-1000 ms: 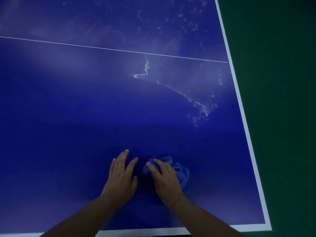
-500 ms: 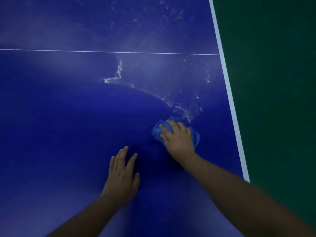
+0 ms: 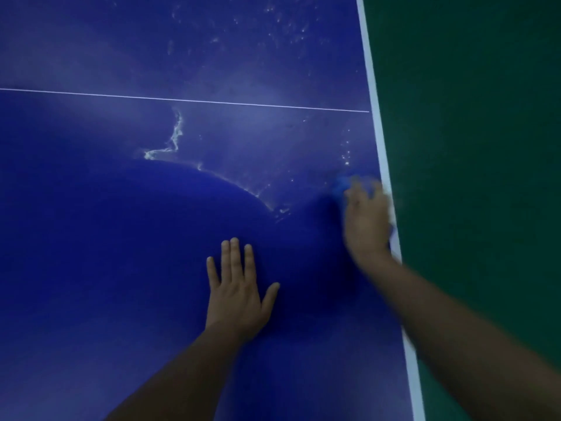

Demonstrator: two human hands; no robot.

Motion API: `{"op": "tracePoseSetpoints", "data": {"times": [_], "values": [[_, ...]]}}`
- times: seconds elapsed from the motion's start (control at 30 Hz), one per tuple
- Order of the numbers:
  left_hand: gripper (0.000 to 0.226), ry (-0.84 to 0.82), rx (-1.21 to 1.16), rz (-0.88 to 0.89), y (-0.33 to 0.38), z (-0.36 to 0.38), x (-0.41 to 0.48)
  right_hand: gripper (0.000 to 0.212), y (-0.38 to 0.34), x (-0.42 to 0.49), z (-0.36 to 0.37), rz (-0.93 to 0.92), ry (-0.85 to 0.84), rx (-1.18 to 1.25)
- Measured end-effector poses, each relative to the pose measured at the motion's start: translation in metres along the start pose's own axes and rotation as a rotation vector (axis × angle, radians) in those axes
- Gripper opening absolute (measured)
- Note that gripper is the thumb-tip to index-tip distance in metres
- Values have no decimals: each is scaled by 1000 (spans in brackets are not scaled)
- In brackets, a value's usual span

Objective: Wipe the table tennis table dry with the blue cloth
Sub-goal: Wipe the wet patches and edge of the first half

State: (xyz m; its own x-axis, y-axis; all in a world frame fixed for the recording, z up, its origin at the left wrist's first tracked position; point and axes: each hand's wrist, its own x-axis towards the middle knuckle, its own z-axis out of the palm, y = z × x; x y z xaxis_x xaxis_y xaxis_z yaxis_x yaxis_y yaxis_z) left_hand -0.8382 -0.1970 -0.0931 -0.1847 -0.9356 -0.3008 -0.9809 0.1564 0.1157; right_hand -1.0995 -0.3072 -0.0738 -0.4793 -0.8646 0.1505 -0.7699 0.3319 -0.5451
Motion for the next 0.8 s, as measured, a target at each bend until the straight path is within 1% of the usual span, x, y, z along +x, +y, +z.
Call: {"op": "tracePoseSetpoints", "data": {"times": [0.07, 0.1, 0.13, 0.17, 0.2, 0.27, 0.33, 0.4, 0.47, 0.5, 0.53, 0.6, 0.67, 0.7, 0.77, 0.8], "values": [[92, 11, 11, 2, 0, 5, 2, 38, -36, -69, 9, -341, -157, -69], [92, 15, 14, 17, 0, 6, 2, 39, -49, -104, 13, -502, -211, -107], [91, 22, 19, 32, 0, 8, 2, 39, -52, -130, 15, -625, -277, -138], [91, 26, 25, 36, 1, 9, 3, 39, -46, -141, 18, -708, -325, -182], [92, 30, 31, 31, 1, 10, 3, 39, -34, -135, 20, -751, -352, -193], [93, 30, 37, 16, 2, 10, 5, 42, -9, -89, 23, -769, -307, -234], [93, 25, 55, 12, 3, 9, 5, 44, 16, -20, 24, -679, -206, -351], [94, 23, 70, 12, 3, 8, 5, 44, 39, 64, 14, -375, -123, -385], [93, 31, 69, 18, 2, 7, 5, 44, 53, 128, 0, -41, -40, -244], [92, 36, 64, 25, 2, 6, 4, 45, 50, 140, -5, 25, -2, -172], [90, 47, 42, 40, 2, 5, 4, 46, 40, 137, -7, 25, 26, -95], [81, 108, -76, 84, -2, 0, 1, 43, -2, 91, -8, -142, 8, 33], [74, 201, -253, 102, -11, -5, -3, 36, -35, 7, -2, -348, -108, 44], [73, 249, -298, 77, -22, -7, -7, 33, -50, -45, 2, -496, -172, 62], [75, 311, -301, 2, -53, -12, -16, 31, -71, -147, 15, -719, -315, 39], [77, 317, -278, -25, -70, -14, -21, 34, -79, -181, 22, -766, -373, 2]]}}
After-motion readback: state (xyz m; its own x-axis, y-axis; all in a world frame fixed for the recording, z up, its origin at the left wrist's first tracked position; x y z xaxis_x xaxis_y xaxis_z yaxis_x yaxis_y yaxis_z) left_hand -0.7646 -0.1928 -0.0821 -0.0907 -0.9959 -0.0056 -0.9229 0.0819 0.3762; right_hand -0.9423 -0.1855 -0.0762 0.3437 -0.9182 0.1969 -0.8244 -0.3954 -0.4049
